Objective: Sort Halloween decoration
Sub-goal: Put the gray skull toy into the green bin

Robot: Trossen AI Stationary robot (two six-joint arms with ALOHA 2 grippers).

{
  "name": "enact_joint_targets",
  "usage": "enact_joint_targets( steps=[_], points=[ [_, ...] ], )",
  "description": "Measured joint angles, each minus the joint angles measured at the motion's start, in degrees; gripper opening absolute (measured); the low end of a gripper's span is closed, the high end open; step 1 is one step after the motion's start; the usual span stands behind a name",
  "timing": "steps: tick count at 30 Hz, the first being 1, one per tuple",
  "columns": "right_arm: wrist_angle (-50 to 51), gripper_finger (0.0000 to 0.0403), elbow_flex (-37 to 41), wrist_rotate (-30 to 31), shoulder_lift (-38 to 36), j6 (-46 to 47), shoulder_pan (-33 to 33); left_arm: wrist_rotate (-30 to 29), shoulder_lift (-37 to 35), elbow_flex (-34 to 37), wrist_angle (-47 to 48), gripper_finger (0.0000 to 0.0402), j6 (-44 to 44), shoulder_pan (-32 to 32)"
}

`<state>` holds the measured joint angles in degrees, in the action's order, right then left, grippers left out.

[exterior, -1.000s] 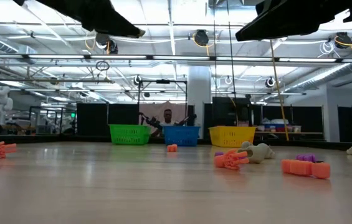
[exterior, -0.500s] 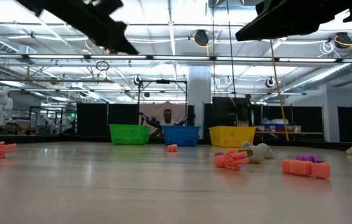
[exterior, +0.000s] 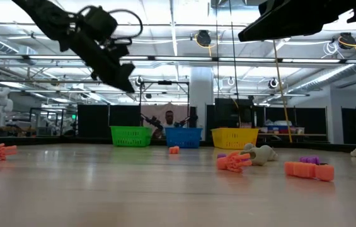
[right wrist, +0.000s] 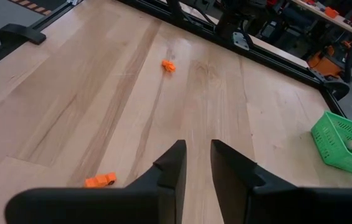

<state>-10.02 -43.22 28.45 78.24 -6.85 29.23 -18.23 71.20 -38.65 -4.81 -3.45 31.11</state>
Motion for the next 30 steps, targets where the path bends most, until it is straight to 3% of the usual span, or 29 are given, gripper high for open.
enact_joint_targets(
  steps=[9,19,30],
  points=[
    [0.00,0.0059,0.00,0.00,0.00,-0.05,0.00,0.35,10.69,0.00,-6.43,0.0085,0.07,3.03],
    [0.01,0.0059,0.00,0.00,0.00,-0.07,0.00,3.25,15.08,0.00,-6.88,0.0090,0.33,3.02],
    [0.02,0.0059,0.00,0.02,0.00,-0.07,0.00,3.21,15.06,0.00,-6.69,0.0203,1.69,3.04]
  ],
)
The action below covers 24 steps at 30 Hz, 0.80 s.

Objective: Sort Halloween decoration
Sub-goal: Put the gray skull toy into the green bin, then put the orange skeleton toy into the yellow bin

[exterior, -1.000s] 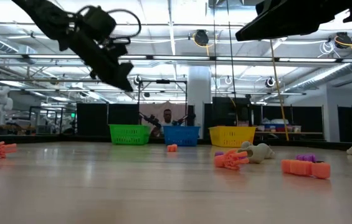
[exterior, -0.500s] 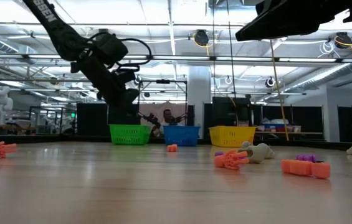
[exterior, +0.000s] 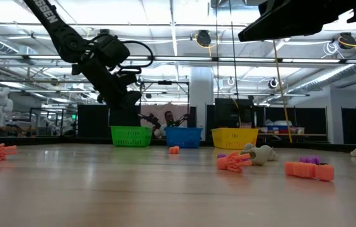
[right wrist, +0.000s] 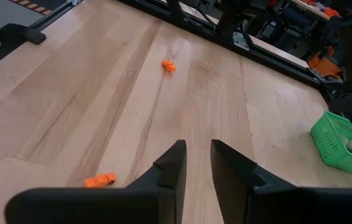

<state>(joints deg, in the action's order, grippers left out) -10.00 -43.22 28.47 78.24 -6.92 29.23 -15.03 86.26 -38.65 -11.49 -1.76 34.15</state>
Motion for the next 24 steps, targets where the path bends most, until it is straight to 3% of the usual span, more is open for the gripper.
enact_joint_targets(
  steps=[6,10,19,24],
  points=[
    [0.96,0.0059,0.00,-0.01,0.00,0.17,0.00,5.46,-3.67,0.00,4.62,0.0217,5.57,-2.14],
    [2.06,0.0059,0.00,0.07,0.00,1.72,0.00,7.95,-8.33,0.00,9.74,0.0217,8.32,-7.36],
    [2.90,0.0059,-0.02,0.06,0.00,6.38,0.00,4.75,-16.59,0.00,15.77,0.0217,12.85,-28.44],
    [3.57,0.0059,-0.02,0.05,0.00,9.30,0.00,-1.14,-17.12,0.00,23.83,0.0217,20.70,-42.79]
  ],
)
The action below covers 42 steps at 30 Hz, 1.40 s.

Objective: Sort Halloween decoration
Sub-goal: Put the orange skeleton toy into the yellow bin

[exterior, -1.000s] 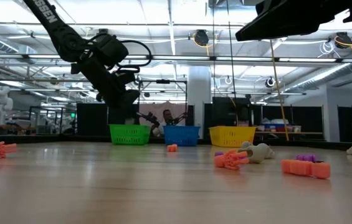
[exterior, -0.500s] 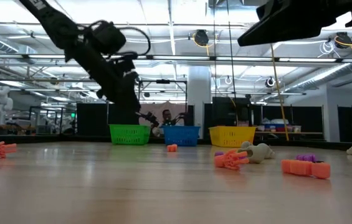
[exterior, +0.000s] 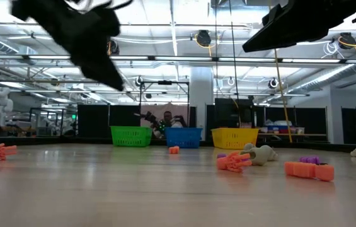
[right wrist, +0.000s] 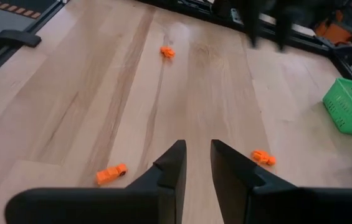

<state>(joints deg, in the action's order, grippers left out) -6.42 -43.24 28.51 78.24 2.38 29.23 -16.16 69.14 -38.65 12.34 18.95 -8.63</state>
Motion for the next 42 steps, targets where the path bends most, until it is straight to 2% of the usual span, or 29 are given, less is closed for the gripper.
enact_joint_targets(
  steps=[7,11,14,23,30,39,42],
  points=[
    [0.73,0.0059,0.00,0.13,0.00,2.37,0.00,-9.48,1.50,0.07,11.02,0.0217,22.13,-19.03],
    [0.71,0.0059,0.00,0.16,0.01,3.45,0.00,-12.56,3.04,0.09,14.08,0.0217,33.27,-26.36],
    [0.64,0.0059,0.00,0.17,0.20,4.79,0.00,-13.51,4.46,0.09,14.03,0.0217,36.61,-29.84],
    [0.67,0.0059,0.00,0.07,1.14,3.81,-0.17,-14.12,10.72,0.08,14.55,0.0217,40.64,-36.18],
    [0.67,0.0059,0.00,-0.02,1.14,3.81,-0.24,-15.06,12.01,0.09,20.39,0.0217,47.14,-39.70],
    [0.67,0.0059,0.00,-0.04,1.14,3.99,-0.26,-20.21,13.19,2.45,17.70,0.0217,55.54,-44.41],
    [0.67,0.0059,0.00,-0.05,1.14,3.99,-0.26,-21.33,15.37,2.45,15.09,0.0217,55.75,-44.92]
  ],
)
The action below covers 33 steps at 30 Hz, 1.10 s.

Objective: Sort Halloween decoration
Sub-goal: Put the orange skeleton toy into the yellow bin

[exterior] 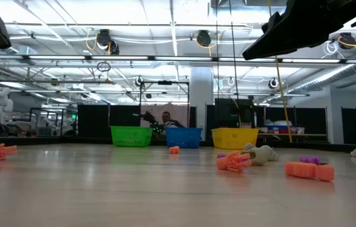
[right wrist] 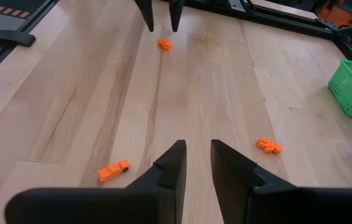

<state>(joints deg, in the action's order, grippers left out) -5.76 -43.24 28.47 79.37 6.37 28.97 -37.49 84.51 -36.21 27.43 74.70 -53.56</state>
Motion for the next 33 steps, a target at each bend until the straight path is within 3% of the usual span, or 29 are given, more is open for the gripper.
enact_joint_targets(
  steps=[11,18,25,33],
  points=[
    [0.00,0.0059,0.00,-0.02,-0.02,-0.02,0.00,-0.12,7.72,0.00,-2.72,0.0217,5.35,0.00],
    [0.00,0.0059,0.00,-0.04,-0.02,-0.13,0.00,-0.55,8.13,0.00,-2.94,0.0210,5.90,0.00],
    [0.00,0.0059,0.00,-0.04,-0.02,-0.15,0.00,-0.55,8.15,0.00,-2.85,0.0149,5.37,0.00],
    [0.00,0.0059,0.00,-0.04,-0.02,-0.39,0.00,-0.53,8.15,-0.02,-2.88,0.0058,-1.73,0.02]
  ],
)
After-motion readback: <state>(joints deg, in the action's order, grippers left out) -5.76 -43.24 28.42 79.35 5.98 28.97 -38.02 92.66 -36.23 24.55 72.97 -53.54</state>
